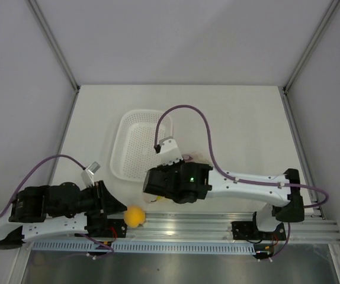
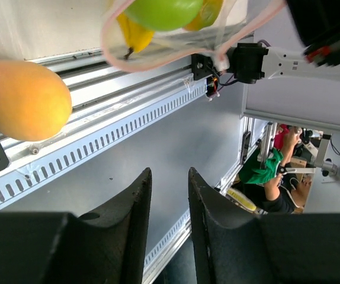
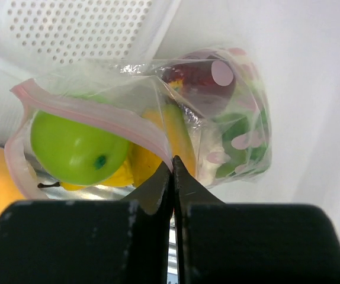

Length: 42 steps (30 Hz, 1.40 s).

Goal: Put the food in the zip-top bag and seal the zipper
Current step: Pick up the zipper food storage bag at the center of the board, then pick up the fake fruit from the center of the board.

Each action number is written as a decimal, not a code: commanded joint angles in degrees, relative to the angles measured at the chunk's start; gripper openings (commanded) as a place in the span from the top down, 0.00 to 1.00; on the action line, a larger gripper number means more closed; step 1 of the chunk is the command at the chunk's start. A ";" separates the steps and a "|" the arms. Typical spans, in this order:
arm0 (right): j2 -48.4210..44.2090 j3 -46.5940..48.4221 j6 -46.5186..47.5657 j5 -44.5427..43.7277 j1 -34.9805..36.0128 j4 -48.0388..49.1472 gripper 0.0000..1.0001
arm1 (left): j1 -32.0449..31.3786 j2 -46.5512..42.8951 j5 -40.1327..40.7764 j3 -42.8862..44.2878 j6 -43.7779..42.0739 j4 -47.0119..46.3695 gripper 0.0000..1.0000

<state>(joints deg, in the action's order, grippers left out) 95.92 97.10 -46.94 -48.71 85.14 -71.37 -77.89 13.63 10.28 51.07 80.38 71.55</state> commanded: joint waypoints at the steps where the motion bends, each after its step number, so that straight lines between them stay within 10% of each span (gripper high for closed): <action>1: -6.70 -0.51 0.79 -1.74 -2.17 -0.08 1.00 | -0.25 1.84 -1.23 1.57 -4.08 -3.26 0.66; 9: -16.28 -2.26 5.19 -0.07 -6.83 -0.34 1.00 | -0.25 11.75 -8.95 -1.93 -2.69 -1.15 0.34; 13: -20.67 -3.84 5.72 0.02 -7.80 0.61 1.00 | -0.25 16.07 -5.72 -3.69 3.80 4.64 0.01; 29: -28.94 -10.62 10.29 3.35 -8.24 6.07 1.00 | 1.51 39.71 4.40 -6.32 7.51 4.05 0.01; 42: -29.91 -11.14 10.90 5.55 -8.24 6.25 1.00 | 5.29 38.57 6.50 -14.86 8.48 -4.21 0.01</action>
<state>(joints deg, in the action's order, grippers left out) 67.53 85.49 -36.29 -42.57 77.10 -67.75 -73.54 52.14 14.87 37.34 88.92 70.96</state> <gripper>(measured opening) 0.006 0.994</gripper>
